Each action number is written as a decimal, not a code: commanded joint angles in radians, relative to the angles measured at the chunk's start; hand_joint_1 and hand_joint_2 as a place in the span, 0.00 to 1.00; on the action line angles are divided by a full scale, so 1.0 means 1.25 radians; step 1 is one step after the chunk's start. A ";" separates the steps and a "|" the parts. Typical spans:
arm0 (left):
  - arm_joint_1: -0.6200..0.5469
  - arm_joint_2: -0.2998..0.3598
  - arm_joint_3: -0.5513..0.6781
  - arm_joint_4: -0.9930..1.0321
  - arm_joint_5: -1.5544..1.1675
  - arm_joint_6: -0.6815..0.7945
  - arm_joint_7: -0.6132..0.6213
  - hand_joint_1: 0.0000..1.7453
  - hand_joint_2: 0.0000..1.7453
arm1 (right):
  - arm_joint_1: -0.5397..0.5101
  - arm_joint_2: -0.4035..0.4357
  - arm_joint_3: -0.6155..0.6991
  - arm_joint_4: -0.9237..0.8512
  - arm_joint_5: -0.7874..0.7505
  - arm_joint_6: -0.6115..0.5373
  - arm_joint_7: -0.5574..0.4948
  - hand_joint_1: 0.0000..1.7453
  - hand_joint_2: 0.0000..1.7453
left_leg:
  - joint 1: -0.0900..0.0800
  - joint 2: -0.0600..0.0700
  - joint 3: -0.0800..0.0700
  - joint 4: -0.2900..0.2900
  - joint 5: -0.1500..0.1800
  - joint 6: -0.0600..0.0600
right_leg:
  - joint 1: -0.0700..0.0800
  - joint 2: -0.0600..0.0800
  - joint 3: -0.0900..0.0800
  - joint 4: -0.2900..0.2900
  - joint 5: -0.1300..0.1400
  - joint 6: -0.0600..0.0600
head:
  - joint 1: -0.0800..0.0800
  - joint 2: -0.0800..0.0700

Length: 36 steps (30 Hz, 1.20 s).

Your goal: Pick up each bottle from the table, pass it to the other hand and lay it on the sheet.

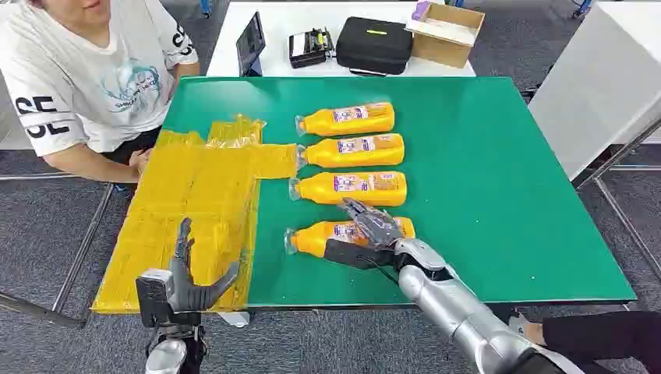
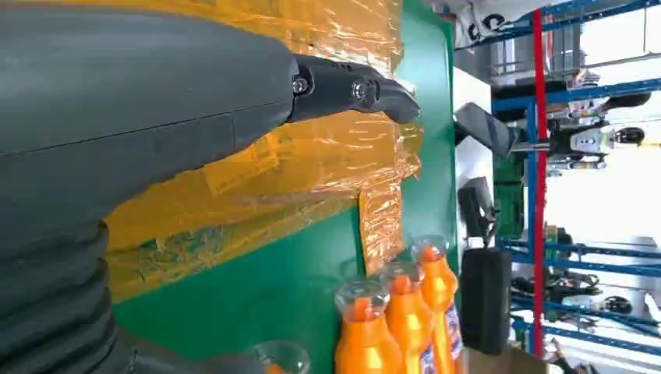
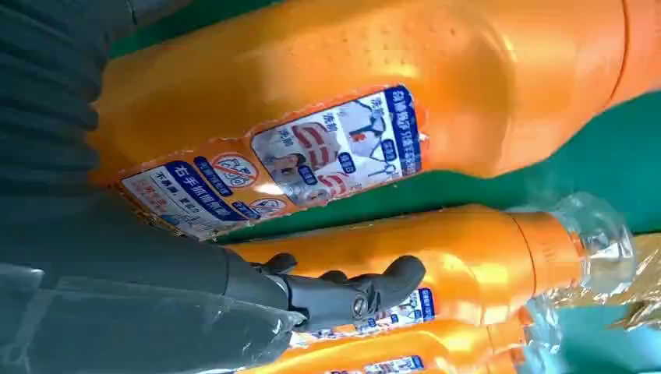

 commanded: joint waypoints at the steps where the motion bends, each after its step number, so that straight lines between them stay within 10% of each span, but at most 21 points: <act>1: -0.036 0.014 0.009 0.076 -0.010 0.003 -0.001 0.00 1.00 | -0.037 -0.106 0.090 -0.037 -0.033 0.055 0.006 0.00 1.00 | 0.000 0.000 0.002 0.000 0.000 0.000 | 0.001 -0.001 0.002 -0.001 -0.001 -0.003 | 0.000 0.000; 28: -0.036 0.010 0.011 0.109 0.071 -0.073 0.022 0.00 1.00 | -0.049 -0.152 0.206 -0.036 -0.064 0.084 0.041 0.00 1.00 | 0.000 0.001 0.002 0.000 -0.001 0.000 | 0.001 0.000 0.003 -0.002 0.000 -0.002 | 0.000 0.000; 29: -0.038 0.009 0.009 0.113 0.071 -0.074 0.021 0.00 1.00 | -0.055 -0.148 0.213 -0.023 -0.070 0.089 0.039 0.05 1.00 | -0.001 0.001 0.001 0.000 0.000 0.000 | 0.000 0.000 0.002 -0.001 0.000 -0.001 | 0.000 0.000; 31: -0.039 0.008 0.009 0.114 0.075 -0.073 0.019 0.00 1.00 | -0.058 -0.145 0.218 -0.010 -0.070 0.085 0.040 0.87 1.00 | 0.000 0.002 0.003 -0.001 -0.001 0.000 | 0.001 0.000 0.004 -0.002 0.000 -0.003 | 0.000 0.000; 36: -0.041 0.009 0.010 0.114 0.075 -0.073 0.018 0.00 1.00 | -0.059 -0.149 0.219 -0.009 -0.072 0.086 0.039 0.87 1.00 | 0.000 0.001 0.003 -0.001 -0.001 0.001 | 0.001 0.000 0.003 -0.002 0.000 -0.002 | 0.000 0.000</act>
